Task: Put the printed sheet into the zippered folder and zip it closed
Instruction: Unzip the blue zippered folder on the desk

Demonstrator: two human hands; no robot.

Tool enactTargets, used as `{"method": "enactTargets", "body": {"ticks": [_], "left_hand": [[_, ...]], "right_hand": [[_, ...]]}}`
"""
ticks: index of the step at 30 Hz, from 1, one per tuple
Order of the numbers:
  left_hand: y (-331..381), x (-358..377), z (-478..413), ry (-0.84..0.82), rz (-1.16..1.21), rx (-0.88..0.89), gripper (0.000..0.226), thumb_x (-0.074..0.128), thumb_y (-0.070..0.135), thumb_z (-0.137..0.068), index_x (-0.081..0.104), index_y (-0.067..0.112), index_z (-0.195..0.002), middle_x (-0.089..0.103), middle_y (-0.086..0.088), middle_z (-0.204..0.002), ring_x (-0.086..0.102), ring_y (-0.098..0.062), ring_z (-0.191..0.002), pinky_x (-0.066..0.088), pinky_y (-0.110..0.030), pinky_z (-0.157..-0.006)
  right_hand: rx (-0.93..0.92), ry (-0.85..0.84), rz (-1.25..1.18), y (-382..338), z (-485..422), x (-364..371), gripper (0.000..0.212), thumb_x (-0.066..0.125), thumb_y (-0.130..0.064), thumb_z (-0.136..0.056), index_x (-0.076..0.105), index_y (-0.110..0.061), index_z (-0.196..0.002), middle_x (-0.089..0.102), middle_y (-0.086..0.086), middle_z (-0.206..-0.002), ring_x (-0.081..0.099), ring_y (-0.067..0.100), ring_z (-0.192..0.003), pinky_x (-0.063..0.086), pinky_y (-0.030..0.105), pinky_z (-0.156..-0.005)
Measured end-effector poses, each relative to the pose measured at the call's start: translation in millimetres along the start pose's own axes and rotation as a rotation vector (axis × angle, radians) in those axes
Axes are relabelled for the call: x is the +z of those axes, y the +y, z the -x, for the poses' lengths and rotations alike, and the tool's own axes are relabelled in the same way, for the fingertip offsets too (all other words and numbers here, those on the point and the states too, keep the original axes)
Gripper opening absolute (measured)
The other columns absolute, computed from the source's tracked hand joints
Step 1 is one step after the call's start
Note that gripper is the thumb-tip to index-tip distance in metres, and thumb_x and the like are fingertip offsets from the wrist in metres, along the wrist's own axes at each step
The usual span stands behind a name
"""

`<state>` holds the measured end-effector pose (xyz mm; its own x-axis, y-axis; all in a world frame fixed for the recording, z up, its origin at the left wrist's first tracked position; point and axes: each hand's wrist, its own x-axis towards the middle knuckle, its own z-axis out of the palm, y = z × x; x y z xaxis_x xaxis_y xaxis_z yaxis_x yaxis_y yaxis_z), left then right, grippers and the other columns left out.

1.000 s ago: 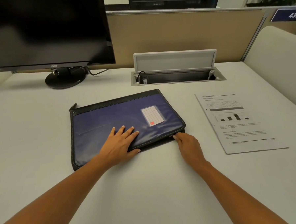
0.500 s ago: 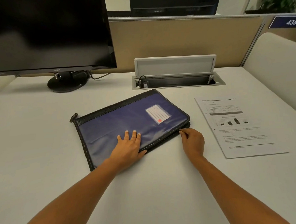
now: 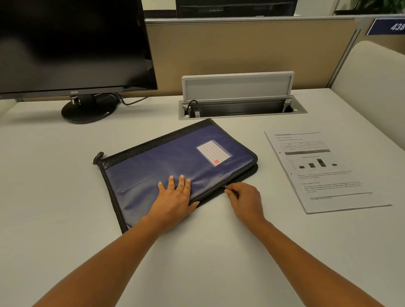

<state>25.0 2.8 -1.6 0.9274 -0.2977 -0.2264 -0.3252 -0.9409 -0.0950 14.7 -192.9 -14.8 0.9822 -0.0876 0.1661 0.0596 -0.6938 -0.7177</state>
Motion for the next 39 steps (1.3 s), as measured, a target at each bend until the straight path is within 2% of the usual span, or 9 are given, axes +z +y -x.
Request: {"method": "enactTargets", "body": {"ticks": [7,12,18,22,26,29,36,39], "left_hand": [[1,-2,-1,-0.018,0.023,-0.01,0.07,0.022,0.052,-0.094,0.004,0.009,-0.146,0.007,-0.014,-0.155,0.007,-0.038,-0.141,0.014,-0.056,-0.112],[0,0,0,-0.008,0.034,-0.007,0.07,0.021,0.053,-0.094,0.004,0.009,-0.146,0.007,-0.014,-0.156,0.006,-0.038,-0.142,0.013,-0.056,-0.112],[-1,-2,1,0.032,0.095,-0.023,0.072,0.028,0.056,-0.092,0.007,0.013,-0.146,0.011,-0.01,-0.156,0.009,-0.034,-0.142,0.014,-0.053,-0.113],[-5,-1,3,0.089,0.17,-0.009,0.074,0.031,0.059,-0.089,0.008,0.017,-0.146,0.01,-0.006,-0.156,0.008,-0.029,-0.143,0.01,-0.049,-0.115],[-9,3,7,0.135,0.218,0.128,0.078,0.035,0.062,-0.087,0.004,0.023,-0.147,0.001,0.0,-0.157,-0.002,-0.019,-0.144,0.001,-0.039,-0.117],[-11,4,9,0.12,0.233,0.269,0.082,0.036,0.067,-0.083,0.0,0.027,-0.146,-0.005,0.003,-0.157,-0.009,-0.014,-0.143,-0.008,-0.034,-0.115],[-19,-2,10,-0.02,0.228,0.439,0.103,0.046,0.078,-0.067,-0.008,0.036,-0.144,-0.025,0.016,-0.148,-0.029,-0.006,-0.136,-0.027,-0.049,-0.104],[-21,-3,7,-0.046,0.178,0.463,0.105,0.048,0.078,-0.066,-0.011,0.036,-0.143,-0.027,0.016,-0.147,-0.031,-0.007,-0.135,-0.026,-0.05,-0.104]], "right_hand": [[-0.14,-0.118,0.01,-19,18,17,0.02,0.056,-0.018,-0.088,0.069,-0.008,-0.1,0.072,0.009,-0.097,0.064,0.019,-0.088,0.044,0.019,-0.081],[-0.151,-0.155,0.018,-22,21,20,0.022,0.055,-0.021,-0.089,0.068,-0.009,-0.101,0.071,0.008,-0.098,0.064,0.018,-0.088,0.043,0.017,-0.08],[-0.079,-0.103,0.126,-19,14,17,0.023,0.052,-0.032,-0.09,0.067,-0.016,-0.098,0.071,0.002,-0.094,0.062,0.015,-0.08,0.041,0.017,-0.068],[-0.061,-0.064,0.18,-17,8,17,0.021,0.052,-0.031,-0.09,0.066,-0.016,-0.093,0.07,0.001,-0.09,0.061,0.015,-0.077,0.038,0.019,-0.063],[0.024,0.018,0.203,-5,-6,5,0.019,0.052,-0.029,-0.09,0.064,-0.015,-0.087,0.07,0.001,-0.086,0.061,0.018,-0.075,0.044,0.027,-0.064],[0.093,0.079,0.204,4,-19,-7,0.018,0.053,-0.027,-0.09,0.066,-0.015,-0.089,0.071,0.003,-0.089,0.063,0.02,-0.078,0.041,0.025,-0.064],[0.223,0.161,0.237,16,-44,-24,0.017,0.055,-0.024,-0.089,0.069,-0.014,-0.093,0.071,0.01,-0.089,0.064,0.026,-0.078,0.047,0.031,-0.068],[0.28,0.193,0.215,17,-50,-23,0.018,0.055,-0.024,-0.089,0.069,-0.015,-0.097,0.069,0.012,-0.091,0.063,0.026,-0.077,0.046,0.028,-0.067]]}}
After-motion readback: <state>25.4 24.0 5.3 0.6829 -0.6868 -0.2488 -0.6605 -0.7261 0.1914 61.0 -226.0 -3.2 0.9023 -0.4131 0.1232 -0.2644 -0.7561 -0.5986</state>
